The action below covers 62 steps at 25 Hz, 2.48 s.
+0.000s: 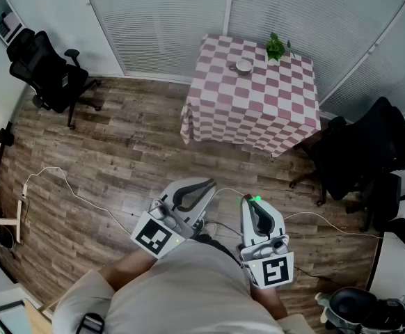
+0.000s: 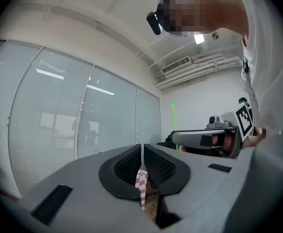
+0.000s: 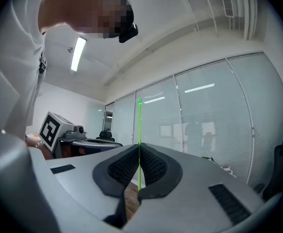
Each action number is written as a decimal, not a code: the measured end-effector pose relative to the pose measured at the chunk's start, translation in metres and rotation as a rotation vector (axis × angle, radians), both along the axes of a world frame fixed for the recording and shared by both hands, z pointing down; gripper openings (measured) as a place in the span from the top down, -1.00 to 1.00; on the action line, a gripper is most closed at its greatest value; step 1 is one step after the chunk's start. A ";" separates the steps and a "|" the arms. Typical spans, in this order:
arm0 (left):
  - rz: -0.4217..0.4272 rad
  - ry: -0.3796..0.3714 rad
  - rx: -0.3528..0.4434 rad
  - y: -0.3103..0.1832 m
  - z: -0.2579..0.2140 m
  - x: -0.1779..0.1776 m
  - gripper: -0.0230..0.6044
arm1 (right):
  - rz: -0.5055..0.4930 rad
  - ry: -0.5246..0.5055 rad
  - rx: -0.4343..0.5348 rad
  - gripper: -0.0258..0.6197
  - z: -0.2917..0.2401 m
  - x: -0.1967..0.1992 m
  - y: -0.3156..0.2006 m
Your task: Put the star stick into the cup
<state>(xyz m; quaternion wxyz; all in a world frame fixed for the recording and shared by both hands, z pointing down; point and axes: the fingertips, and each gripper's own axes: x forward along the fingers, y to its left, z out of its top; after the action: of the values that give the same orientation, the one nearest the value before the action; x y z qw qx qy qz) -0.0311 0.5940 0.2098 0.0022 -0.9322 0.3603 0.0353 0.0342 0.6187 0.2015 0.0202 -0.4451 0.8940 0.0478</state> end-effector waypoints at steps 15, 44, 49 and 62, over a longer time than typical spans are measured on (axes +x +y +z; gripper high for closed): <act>-0.016 0.003 -0.022 -0.003 0.006 0.016 0.78 | -0.039 -0.008 -0.003 0.82 -0.002 0.016 -0.005; 0.041 0.016 -0.030 -0.125 0.013 0.018 0.78 | -0.004 -0.010 -0.001 0.82 0.001 0.012 -0.122; 0.049 0.016 -0.045 -0.156 0.015 0.012 0.78 | 0.012 -0.018 -0.019 0.82 0.002 0.005 -0.154; 0.089 0.028 -0.040 -0.226 0.014 -0.008 0.79 | 0.044 -0.025 -0.031 0.82 0.003 -0.015 -0.228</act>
<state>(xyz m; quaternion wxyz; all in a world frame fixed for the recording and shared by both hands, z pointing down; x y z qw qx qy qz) -0.0392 0.3677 0.2235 -0.0231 -0.9466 0.3190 0.0412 0.0193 0.3907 0.2046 0.0233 -0.4657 0.8842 0.0288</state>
